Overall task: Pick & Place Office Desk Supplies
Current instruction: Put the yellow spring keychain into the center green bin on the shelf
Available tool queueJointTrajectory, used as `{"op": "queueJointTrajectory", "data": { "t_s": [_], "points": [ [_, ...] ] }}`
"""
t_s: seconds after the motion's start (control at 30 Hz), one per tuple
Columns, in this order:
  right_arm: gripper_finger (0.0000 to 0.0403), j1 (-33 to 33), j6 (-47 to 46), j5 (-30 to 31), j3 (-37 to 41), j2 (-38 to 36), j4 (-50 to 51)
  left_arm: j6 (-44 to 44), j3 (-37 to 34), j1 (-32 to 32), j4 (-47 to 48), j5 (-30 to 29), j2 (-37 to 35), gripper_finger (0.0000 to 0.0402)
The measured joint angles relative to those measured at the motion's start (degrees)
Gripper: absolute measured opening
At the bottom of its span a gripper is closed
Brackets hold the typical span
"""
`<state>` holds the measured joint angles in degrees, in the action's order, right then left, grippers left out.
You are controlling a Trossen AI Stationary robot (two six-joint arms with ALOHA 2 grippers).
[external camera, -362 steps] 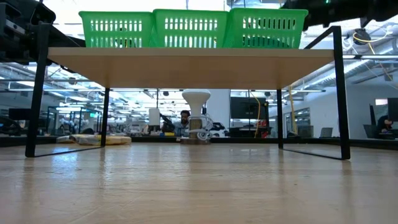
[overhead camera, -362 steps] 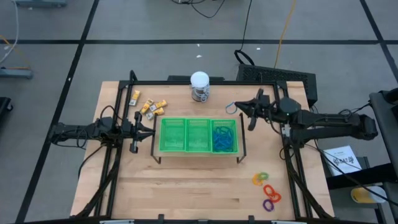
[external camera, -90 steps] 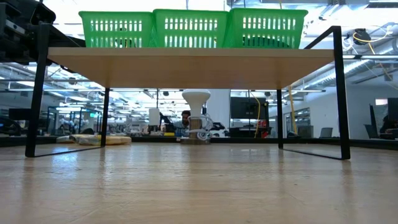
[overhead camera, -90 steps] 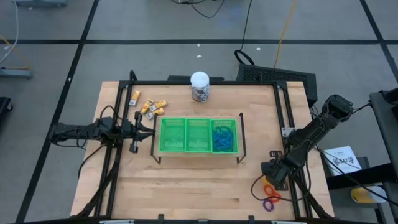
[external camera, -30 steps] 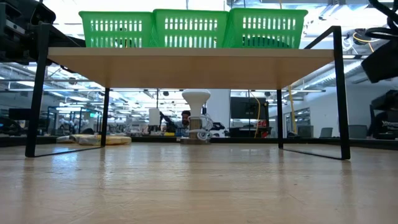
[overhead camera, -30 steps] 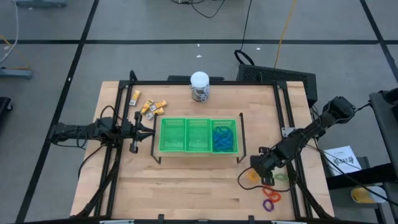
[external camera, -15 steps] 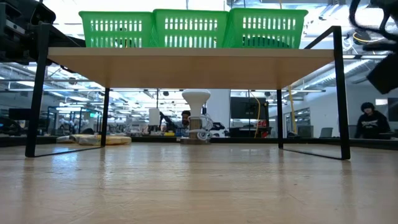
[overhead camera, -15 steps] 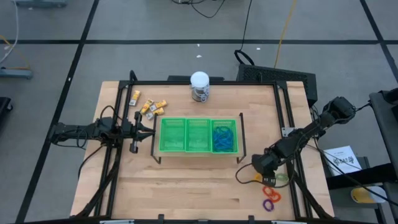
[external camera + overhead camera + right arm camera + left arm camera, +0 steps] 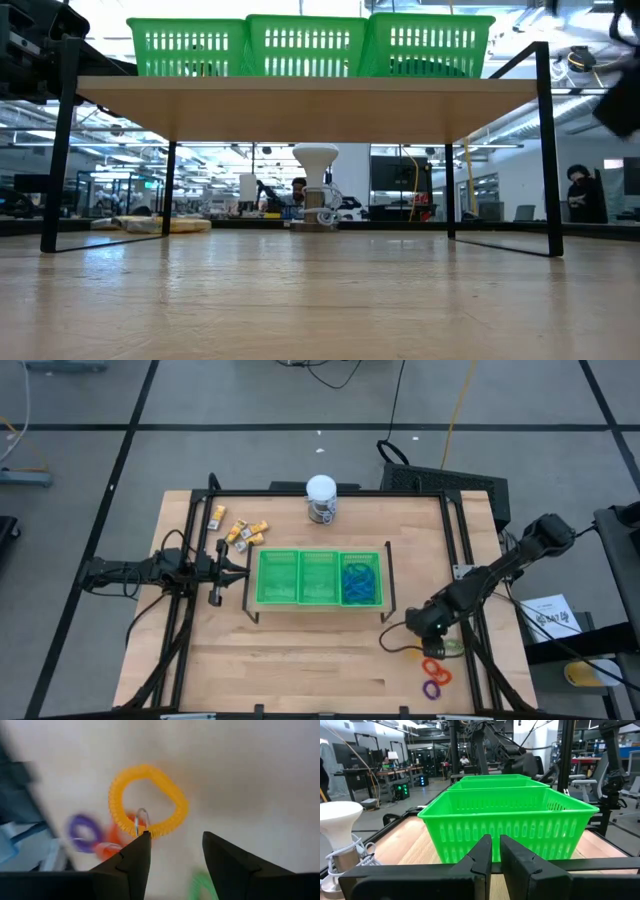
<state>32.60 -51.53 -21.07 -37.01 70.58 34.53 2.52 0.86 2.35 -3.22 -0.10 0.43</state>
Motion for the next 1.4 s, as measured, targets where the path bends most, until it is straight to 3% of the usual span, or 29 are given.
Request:
{"op": "queueJointTrajectory", "data": {
  "t_s": [0.1, 0.47, 1.4],
  "points": [
    [0.0169, 0.11, 3.82, 0.32, -0.02, -1.90, -5.20, 0.00, 0.00, -0.02, 0.02, 0.00, -0.01, 0.0045],
    [0.0169, 0.11, 11.01, 13.43, -0.02, -5.89, -15.68, 0.00, 0.00, 0.00, 0.00, 0.00, -0.02, 0.0045],
    [0.0169, -1.50, 16.46, 13.38, -0.07, -6.41, -48.18, -0.02, 0.11, 0.00, -0.46, 0.00, -0.04, 0.0045]
  ]
}}
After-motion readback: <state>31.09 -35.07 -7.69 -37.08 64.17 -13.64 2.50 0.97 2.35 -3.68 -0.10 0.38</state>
